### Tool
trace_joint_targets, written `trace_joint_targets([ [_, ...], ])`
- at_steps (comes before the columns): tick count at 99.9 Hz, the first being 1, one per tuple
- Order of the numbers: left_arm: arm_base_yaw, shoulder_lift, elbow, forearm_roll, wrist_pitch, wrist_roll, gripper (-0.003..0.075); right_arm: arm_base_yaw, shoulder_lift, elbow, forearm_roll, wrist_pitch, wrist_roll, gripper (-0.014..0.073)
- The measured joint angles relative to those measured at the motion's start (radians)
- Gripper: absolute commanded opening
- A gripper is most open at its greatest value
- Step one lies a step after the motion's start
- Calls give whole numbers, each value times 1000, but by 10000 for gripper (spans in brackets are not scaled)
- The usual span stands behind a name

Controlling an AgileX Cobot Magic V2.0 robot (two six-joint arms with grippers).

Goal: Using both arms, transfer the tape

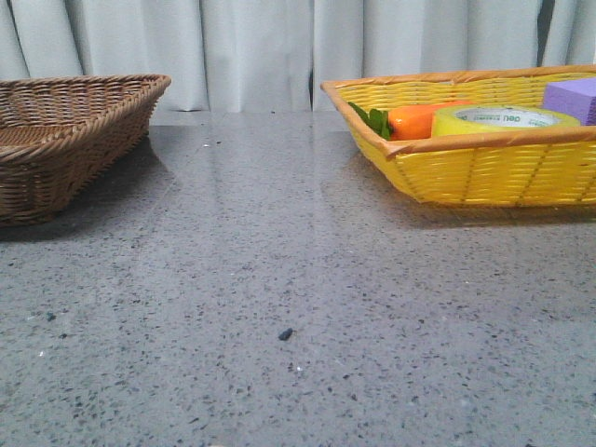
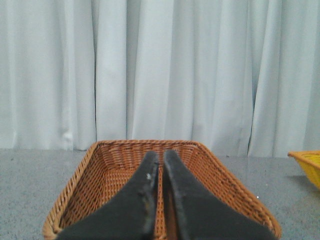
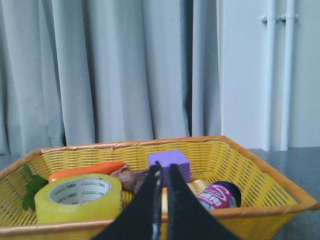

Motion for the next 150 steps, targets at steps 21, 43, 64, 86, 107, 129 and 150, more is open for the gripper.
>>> trace_joint_targets([
  [21, 0, 50, -101, 0, 123, 0, -21, 0, 49, -154, 0, 221, 0, -74],
  [43, 0, 181, -220, -29, 229, -2, -21, 0, 231, -337, 0, 412, 0, -74],
  [64, 0, 312, -315, -41, 282, -2, -21, 0, 452, -528, 0, 616, 0, -49],
  [86, 0, 406, -354, -43, 289, -2, -21, 31, 695, -696, 3, 719, 0, 251],
  [107, 0, 433, -358, -43, 298, -2, -21, 126, 927, -848, 3, 782, 0, 461],
  [129, 0, 435, -358, -43, 300, -2, -21, 255, 1184, -1034, 3, 873, 0, 457],
  [150, 0, 435, -358, -43, 300, -2, -21, 315, 1415, -1188, 5, 933, 0, 457],
])
